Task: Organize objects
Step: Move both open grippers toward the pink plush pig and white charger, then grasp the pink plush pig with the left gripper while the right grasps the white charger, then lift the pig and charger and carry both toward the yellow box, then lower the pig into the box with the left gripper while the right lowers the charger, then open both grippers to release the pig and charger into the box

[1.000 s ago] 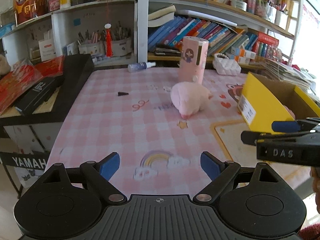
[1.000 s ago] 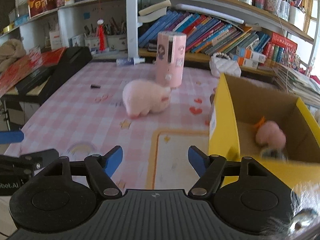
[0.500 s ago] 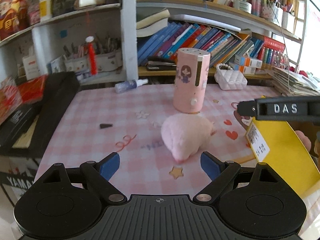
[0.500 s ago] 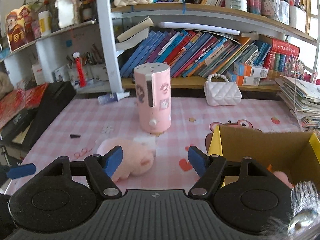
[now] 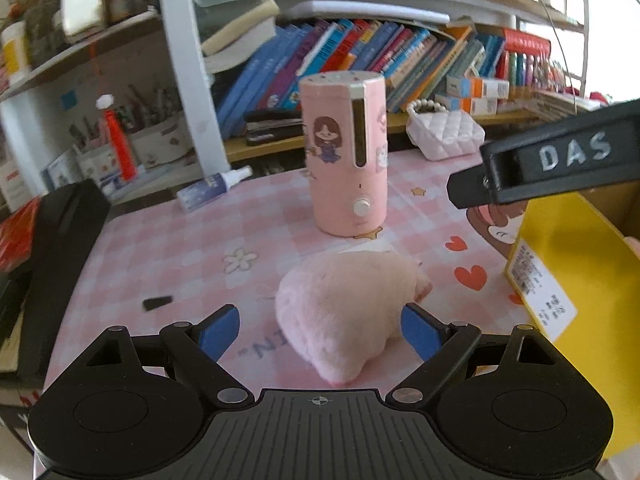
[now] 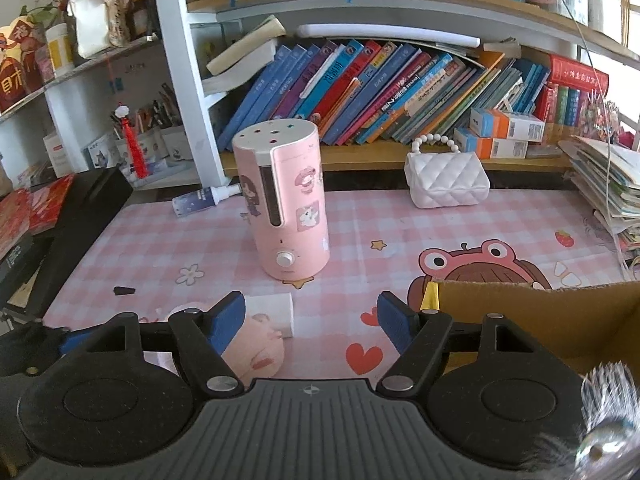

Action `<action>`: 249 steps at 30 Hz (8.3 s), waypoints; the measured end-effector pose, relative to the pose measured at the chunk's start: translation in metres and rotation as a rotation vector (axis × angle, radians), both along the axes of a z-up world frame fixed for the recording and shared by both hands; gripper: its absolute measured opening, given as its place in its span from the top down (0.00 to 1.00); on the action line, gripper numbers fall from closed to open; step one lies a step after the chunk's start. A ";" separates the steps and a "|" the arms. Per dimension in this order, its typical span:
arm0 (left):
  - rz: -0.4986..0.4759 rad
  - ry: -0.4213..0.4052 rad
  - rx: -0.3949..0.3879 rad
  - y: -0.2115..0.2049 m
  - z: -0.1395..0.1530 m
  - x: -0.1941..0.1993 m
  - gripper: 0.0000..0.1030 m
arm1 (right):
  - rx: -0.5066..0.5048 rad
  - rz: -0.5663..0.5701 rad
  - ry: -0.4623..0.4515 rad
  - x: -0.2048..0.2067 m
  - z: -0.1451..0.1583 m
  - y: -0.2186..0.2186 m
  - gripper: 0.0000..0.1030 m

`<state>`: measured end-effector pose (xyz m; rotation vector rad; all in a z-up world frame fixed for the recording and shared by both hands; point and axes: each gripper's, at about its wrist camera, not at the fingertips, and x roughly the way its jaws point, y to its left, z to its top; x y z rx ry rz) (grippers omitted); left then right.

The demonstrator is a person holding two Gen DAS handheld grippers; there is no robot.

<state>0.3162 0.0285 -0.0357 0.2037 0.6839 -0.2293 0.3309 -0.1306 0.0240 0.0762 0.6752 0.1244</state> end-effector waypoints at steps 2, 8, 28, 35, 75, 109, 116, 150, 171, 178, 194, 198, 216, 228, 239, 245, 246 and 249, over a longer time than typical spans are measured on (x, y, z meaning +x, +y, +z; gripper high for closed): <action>-0.012 0.011 0.017 -0.005 -0.006 0.010 0.13 | 0.003 -0.001 0.006 0.005 -0.001 -0.002 0.31; -0.060 0.039 0.051 -0.020 -0.024 0.031 0.12 | 0.006 -0.001 0.020 0.017 -0.004 -0.006 0.30; 0.162 0.025 -0.165 0.061 0.003 -0.027 0.41 | 0.021 0.068 0.085 0.041 -0.021 0.015 0.22; 0.327 0.065 -0.247 0.101 0.004 -0.044 0.41 | -0.072 0.101 0.155 0.077 -0.056 0.058 0.18; 0.286 -0.037 -0.353 0.129 0.048 -0.140 0.41 | -0.036 0.213 0.082 -0.064 -0.010 0.058 0.40; 0.000 -0.019 -0.345 0.112 0.053 -0.268 0.41 | -0.010 -0.041 0.104 -0.272 -0.025 0.035 0.40; -0.091 0.015 -0.343 0.096 0.048 -0.276 0.41 | 0.002 -0.136 0.130 -0.303 -0.032 0.018 0.40; -0.363 -0.001 -0.310 -0.020 0.055 -0.262 0.41 | 0.031 -0.376 0.130 -0.326 -0.026 -0.089 0.40; -0.329 -0.116 -0.331 -0.076 0.083 -0.205 0.41 | -0.009 -0.306 0.014 -0.259 0.009 -0.145 0.40; -0.312 -0.130 -0.314 -0.105 0.081 -0.181 0.41 | -0.027 -0.258 -0.015 -0.228 0.016 -0.167 0.40; -0.273 -0.065 -0.090 -0.170 0.046 -0.128 0.42 | -0.029 -0.110 0.016 -0.137 -0.001 -0.200 0.40; -0.246 -0.053 -0.077 -0.176 0.037 -0.117 0.45 | -0.013 -0.069 0.056 -0.115 -0.007 -0.203 0.40; -0.133 -0.160 -0.056 -0.171 0.048 -0.108 0.27 | 0.013 0.028 0.119 -0.073 -0.018 -0.198 0.40; 0.023 -0.175 -0.141 -0.137 0.057 -0.130 0.18 | -0.078 0.176 0.173 -0.071 -0.031 -0.171 0.39; 0.119 -0.125 -0.194 -0.121 0.056 -0.148 0.16 | -0.133 0.287 0.264 -0.063 -0.038 -0.159 0.39; 0.205 -0.122 -0.212 -0.102 0.057 -0.163 0.13 | -0.137 0.287 0.248 -0.065 -0.035 -0.158 0.27; 0.216 -0.125 -0.213 -0.098 0.058 -0.165 0.13 | -0.142 0.283 0.238 -0.067 -0.034 -0.157 0.25; 0.242 -0.144 -0.214 -0.088 0.063 -0.173 0.10 | -0.116 0.252 0.205 -0.077 -0.029 -0.157 0.25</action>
